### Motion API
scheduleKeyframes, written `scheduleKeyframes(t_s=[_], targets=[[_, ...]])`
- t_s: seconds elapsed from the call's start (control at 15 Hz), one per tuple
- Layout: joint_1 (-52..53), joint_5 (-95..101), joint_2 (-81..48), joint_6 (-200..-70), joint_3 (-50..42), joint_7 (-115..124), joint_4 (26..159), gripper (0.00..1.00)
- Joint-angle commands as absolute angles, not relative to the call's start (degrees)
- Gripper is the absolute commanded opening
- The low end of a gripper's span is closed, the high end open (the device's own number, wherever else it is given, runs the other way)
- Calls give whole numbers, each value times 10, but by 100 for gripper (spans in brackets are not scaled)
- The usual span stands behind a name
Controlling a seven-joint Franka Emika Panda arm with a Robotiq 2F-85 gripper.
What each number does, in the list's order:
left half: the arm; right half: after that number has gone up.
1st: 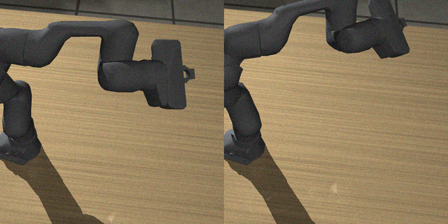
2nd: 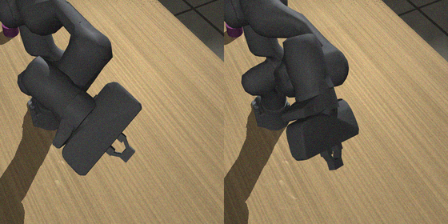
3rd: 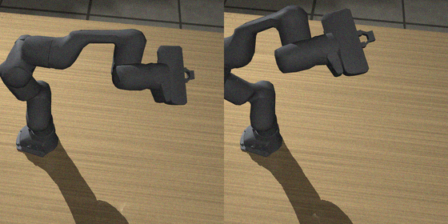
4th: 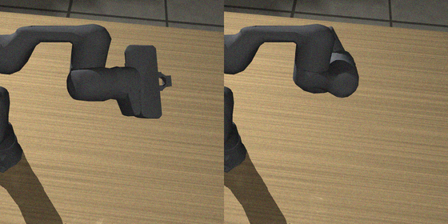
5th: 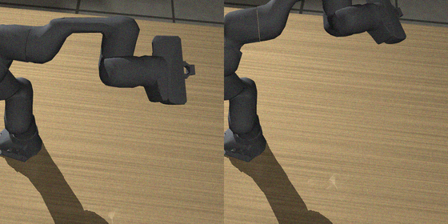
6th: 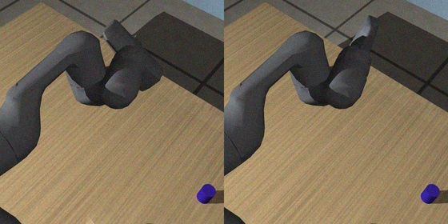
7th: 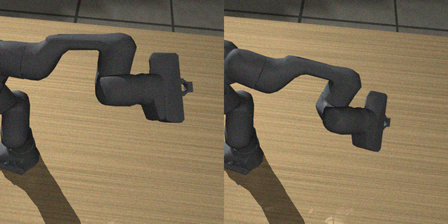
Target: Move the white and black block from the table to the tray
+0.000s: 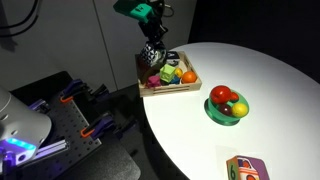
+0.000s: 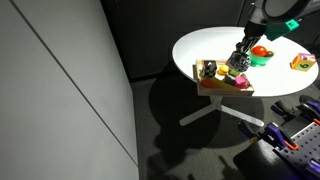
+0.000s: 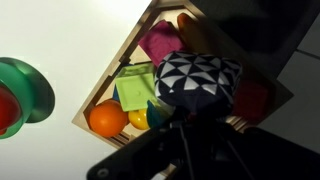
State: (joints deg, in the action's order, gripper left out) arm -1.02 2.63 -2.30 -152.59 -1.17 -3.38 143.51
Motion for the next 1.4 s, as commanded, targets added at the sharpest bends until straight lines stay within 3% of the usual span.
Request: scheduleKeyframes(t_s=[0.0, 0.27, 0.33, 1.33], targets=[[-10, 26, -23, -1524, -11, -34, 1434, 12], [-10, 26, -23, -1524, -11, -34, 1434, 12], [-10, 26, -23, -1524, -11, -34, 1434, 4], [10, 36, -84, -1523, 2, 13, 1366, 4]])
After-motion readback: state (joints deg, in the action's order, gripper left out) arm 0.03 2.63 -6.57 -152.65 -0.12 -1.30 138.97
